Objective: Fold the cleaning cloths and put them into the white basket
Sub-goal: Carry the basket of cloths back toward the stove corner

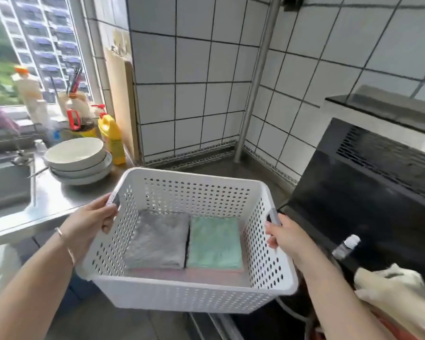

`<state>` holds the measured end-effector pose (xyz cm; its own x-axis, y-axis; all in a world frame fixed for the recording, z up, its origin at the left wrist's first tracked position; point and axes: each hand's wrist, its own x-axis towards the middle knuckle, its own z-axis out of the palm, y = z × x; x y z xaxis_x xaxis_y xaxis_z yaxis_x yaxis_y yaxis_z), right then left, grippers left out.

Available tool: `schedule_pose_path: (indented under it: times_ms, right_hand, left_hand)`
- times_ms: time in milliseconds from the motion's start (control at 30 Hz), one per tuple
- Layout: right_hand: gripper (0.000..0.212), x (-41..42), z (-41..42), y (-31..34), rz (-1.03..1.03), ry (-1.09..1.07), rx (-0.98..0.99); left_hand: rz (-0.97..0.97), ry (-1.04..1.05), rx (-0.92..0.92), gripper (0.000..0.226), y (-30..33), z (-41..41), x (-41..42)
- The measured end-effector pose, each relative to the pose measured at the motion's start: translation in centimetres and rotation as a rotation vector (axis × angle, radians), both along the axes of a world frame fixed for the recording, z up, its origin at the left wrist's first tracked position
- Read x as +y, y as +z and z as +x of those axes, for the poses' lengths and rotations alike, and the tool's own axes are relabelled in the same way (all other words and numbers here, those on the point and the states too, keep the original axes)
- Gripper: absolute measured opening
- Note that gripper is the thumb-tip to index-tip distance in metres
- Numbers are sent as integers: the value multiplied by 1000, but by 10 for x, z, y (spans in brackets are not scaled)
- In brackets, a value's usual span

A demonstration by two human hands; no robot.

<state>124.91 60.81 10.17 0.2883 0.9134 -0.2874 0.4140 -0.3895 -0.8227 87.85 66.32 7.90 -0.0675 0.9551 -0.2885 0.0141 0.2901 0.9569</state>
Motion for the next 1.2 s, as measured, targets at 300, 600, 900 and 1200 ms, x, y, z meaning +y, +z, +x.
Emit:
schedule_pose_path:
  times_ms: [300, 600, 900, 1200]
  right_hand:
    - [32, 175, -24, -20, -60, 131, 0]
    - [23, 302, -21, -45, -137, 116, -131]
    - [28, 354, -3, -74, -69, 64, -236]
    - [39, 368, 42, -79, -31, 117, -699]
  left_hand:
    - [-27, 216, -53, 37, -26, -8, 86]
    - [-41, 366, -67, 40, -53, 27, 161]
    - [-32, 449, -70, 37, -65, 57, 186]
    - [-31, 526, -106, 40, -81, 106, 214]
